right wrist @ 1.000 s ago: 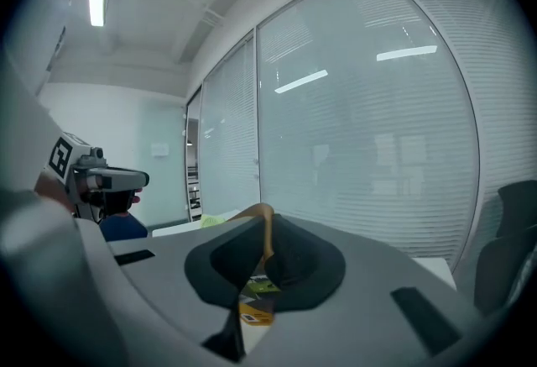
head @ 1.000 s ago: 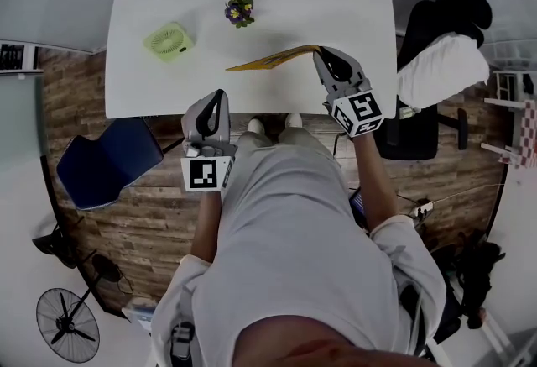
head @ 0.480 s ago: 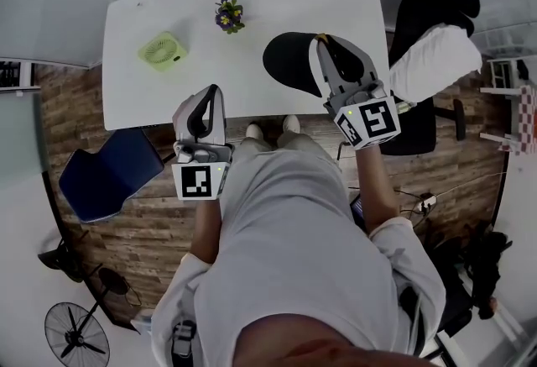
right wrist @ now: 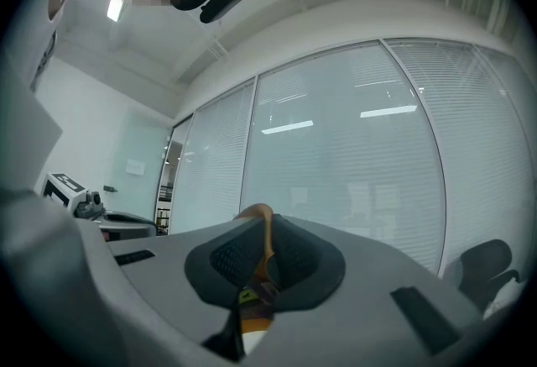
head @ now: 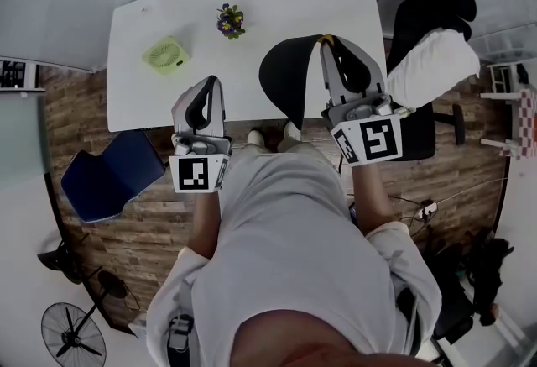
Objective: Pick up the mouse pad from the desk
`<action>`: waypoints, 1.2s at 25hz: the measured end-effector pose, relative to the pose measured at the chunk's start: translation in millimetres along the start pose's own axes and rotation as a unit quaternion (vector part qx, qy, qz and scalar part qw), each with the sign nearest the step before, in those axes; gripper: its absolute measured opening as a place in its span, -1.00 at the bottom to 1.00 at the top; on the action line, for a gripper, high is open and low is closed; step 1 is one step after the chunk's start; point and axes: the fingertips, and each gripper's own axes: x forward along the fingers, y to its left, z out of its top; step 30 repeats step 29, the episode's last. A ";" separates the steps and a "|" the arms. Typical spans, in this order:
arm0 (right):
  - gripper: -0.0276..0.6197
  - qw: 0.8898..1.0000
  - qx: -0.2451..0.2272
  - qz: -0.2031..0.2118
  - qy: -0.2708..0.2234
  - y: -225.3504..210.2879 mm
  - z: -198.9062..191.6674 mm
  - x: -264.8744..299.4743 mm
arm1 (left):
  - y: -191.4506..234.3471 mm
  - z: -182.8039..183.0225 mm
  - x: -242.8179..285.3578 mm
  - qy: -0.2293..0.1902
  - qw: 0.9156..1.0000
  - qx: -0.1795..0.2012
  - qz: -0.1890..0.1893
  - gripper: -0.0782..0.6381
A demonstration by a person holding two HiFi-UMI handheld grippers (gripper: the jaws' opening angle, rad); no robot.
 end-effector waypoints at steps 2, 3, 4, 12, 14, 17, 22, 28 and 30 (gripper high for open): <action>-0.83 1.000 -0.019 -0.016 -0.014 0.1 7.9 -3.1 | 2.0 10.5 4.7 -0.007 1.000 -0.010 0.003 -0.81; -0.83 0.999 -0.028 -0.023 -0.021 -0.5 11.3 -4.0 | 2.7 16.4 7.5 -0.011 1.000 -0.014 0.004 -0.81; -0.83 0.999 -0.033 -0.028 -0.027 -1.6 14.1 -4.8 | 2.9 22.1 10.7 -0.014 1.000 -0.015 0.004 -0.81; -0.84 0.997 -0.041 -0.048 -0.052 -19.2 25.1 -14.3 | -8.5 50.6 42.6 -0.028 1.000 0.001 -0.012 -0.81; -0.84 0.996 -0.044 -0.051 -0.060 -23.6 30.3 -19.1 | -12.8 56.8 49.4 -0.032 0.999 -0.001 -0.018 -0.81; -0.83 0.995 -0.044 -0.053 -0.071 -29.9 36.4 -26.9 | -23.1 67.6 55.5 -0.041 0.999 0.003 -0.027 -0.81; -0.83 0.995 -0.035 -0.056 -0.075 -45.1 32.8 -39.1 | -45.9 69.2 65.9 -0.040 0.998 0.007 -0.045 -0.81; -0.83 0.995 -0.044 -0.046 -0.072 -52.1 20.3 -44.8 | -72.1 51.7 78.6 -0.024 0.998 0.002 -0.060 -0.81; -0.83 0.996 -0.043 -0.044 -0.071 -54.0 17.2 -45.6 | -77.2 48.1 80.5 -0.021 0.998 0.003 -0.061 -0.81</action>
